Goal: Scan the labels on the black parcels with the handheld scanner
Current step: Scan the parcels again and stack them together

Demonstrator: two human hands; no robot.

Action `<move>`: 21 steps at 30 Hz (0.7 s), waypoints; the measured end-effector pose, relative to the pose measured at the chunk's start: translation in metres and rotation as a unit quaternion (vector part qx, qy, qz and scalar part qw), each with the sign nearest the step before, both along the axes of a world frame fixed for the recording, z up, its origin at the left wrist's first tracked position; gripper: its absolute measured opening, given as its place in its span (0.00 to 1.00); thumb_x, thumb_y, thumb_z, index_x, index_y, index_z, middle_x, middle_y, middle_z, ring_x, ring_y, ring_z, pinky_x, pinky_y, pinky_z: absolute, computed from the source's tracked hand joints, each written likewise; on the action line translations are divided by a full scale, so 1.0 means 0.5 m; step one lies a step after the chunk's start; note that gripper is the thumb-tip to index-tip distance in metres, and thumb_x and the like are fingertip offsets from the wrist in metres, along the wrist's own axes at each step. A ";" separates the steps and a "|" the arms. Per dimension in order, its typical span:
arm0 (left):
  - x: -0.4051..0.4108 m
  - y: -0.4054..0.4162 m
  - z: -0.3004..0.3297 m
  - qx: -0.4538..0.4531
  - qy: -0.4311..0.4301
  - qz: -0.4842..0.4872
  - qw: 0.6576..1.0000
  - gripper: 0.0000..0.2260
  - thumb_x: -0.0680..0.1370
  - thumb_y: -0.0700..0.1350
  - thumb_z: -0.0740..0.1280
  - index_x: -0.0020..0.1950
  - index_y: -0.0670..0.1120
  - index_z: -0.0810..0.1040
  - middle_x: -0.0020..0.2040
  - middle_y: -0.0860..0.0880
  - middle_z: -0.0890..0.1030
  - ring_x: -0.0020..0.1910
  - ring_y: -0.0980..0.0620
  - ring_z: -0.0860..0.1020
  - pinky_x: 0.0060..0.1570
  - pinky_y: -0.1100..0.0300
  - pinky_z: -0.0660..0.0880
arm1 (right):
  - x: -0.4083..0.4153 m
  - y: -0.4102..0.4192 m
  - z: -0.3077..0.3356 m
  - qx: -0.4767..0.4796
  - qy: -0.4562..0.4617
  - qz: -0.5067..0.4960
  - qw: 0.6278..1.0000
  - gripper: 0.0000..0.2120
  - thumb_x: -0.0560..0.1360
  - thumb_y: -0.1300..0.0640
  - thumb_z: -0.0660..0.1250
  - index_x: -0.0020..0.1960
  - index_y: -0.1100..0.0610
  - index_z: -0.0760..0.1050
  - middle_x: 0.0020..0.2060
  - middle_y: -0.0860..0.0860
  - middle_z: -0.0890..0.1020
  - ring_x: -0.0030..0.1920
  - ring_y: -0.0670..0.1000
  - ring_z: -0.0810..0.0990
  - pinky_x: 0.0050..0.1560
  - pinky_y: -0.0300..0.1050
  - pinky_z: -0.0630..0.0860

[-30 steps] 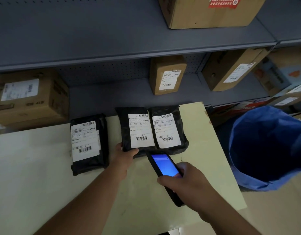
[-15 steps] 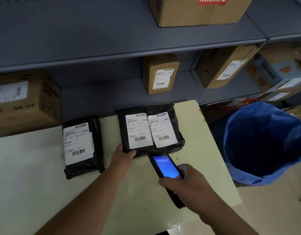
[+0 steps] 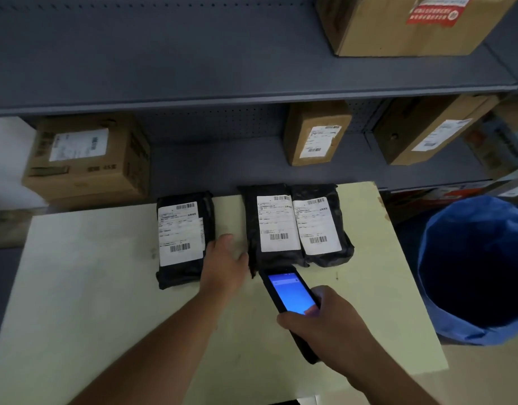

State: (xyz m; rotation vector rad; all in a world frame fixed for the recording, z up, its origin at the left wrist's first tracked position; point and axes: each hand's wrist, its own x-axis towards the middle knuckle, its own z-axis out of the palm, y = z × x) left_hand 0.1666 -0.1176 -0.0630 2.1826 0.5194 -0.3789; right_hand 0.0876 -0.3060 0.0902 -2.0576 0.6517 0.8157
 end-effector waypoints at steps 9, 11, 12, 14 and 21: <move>-0.028 0.144 0.025 0.033 -0.049 0.129 0.990 0.24 0.78 0.46 0.70 0.74 0.48 0.73 0.69 0.46 0.75 0.65 0.44 0.78 0.64 0.45 0.78 | 0.006 0.110 0.008 -0.006 -0.004 0.059 0.998 0.19 0.67 0.46 0.77 0.52 0.52 0.75 0.37 0.48 0.80 0.30 0.48 0.76 0.32 0.41 0.73; -0.034 0.169 0.027 0.039 -0.047 0.149 0.987 0.23 0.78 0.45 0.70 0.73 0.48 0.73 0.68 0.46 0.75 0.65 0.43 0.78 0.63 0.43 0.79 | 0.007 0.127 0.008 -0.010 -0.005 0.067 0.998 0.19 0.68 0.46 0.77 0.52 0.52 0.75 0.37 0.47 0.80 0.30 0.47 0.76 0.32 0.41 0.73; -0.038 0.184 0.027 0.043 -0.046 0.159 0.985 0.23 0.78 0.45 0.70 0.73 0.47 0.73 0.68 0.46 0.75 0.65 0.43 0.78 0.62 0.43 0.79 | 0.009 0.139 0.007 -0.011 -0.006 0.071 0.997 0.19 0.67 0.46 0.77 0.52 0.52 0.75 0.37 0.47 0.80 0.30 0.47 0.77 0.32 0.41 0.74; -0.045 0.209 0.027 0.050 -0.041 0.174 0.983 0.22 0.77 0.44 0.71 0.71 0.47 0.74 0.66 0.46 0.76 0.64 0.43 0.78 0.61 0.44 0.79 | 0.013 0.160 0.001 -0.015 -0.005 0.082 0.997 0.19 0.67 0.46 0.77 0.52 0.52 0.75 0.37 0.47 0.80 0.30 0.47 0.77 0.32 0.41 0.74; -0.052 0.265 0.004 0.026 0.044 0.207 0.977 0.33 0.75 0.53 0.73 0.78 0.46 0.67 0.73 0.43 0.73 0.69 0.39 0.75 0.66 0.41 0.76 | 0.019 0.218 -0.015 0.002 0.005 0.099 0.995 0.19 0.68 0.46 0.77 0.53 0.52 0.75 0.35 0.48 0.81 0.25 0.46 0.75 0.28 0.40 0.72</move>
